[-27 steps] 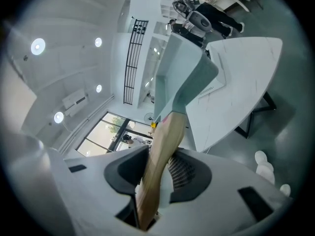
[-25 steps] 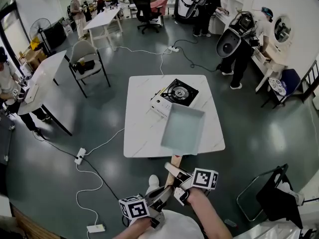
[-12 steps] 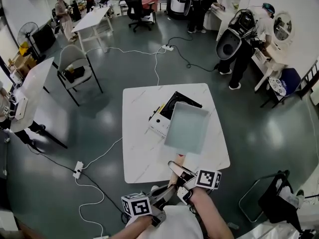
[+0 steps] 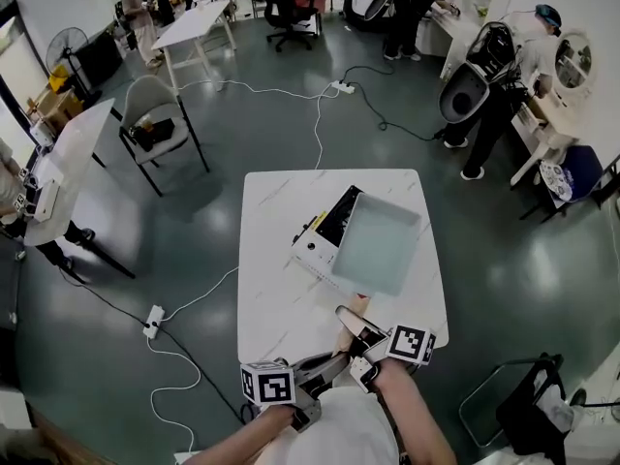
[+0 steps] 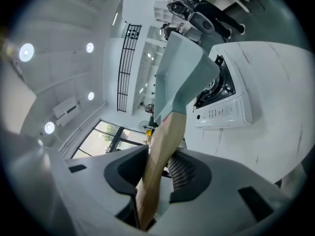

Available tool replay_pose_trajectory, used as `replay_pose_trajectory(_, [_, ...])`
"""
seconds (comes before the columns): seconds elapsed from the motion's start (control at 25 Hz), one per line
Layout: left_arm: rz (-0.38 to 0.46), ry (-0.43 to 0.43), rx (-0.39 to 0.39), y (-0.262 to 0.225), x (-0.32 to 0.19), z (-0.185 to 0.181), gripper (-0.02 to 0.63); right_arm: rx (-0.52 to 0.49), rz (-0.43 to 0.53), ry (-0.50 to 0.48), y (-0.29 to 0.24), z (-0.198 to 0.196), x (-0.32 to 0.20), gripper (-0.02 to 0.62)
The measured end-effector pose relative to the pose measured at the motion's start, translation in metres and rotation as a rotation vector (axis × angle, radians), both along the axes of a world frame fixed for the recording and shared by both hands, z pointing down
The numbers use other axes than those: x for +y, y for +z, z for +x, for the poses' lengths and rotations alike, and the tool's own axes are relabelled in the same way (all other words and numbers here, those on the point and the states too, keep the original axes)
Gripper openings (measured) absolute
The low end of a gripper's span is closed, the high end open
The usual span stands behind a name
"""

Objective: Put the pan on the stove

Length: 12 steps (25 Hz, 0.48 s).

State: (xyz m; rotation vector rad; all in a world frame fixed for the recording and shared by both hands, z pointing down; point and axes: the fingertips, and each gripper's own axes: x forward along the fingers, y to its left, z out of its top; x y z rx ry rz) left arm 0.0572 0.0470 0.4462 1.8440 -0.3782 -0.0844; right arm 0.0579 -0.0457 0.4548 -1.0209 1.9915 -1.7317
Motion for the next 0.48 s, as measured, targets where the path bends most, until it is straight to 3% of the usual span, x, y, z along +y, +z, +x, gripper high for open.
replay_pose_trajectory(0.48, [-0.026, -0.007, -0.016, 0.014, -0.022, 0.023, 0.078, 0.003, -0.013, -0.053, 0.013, 0.017, -0.023, 0.126])
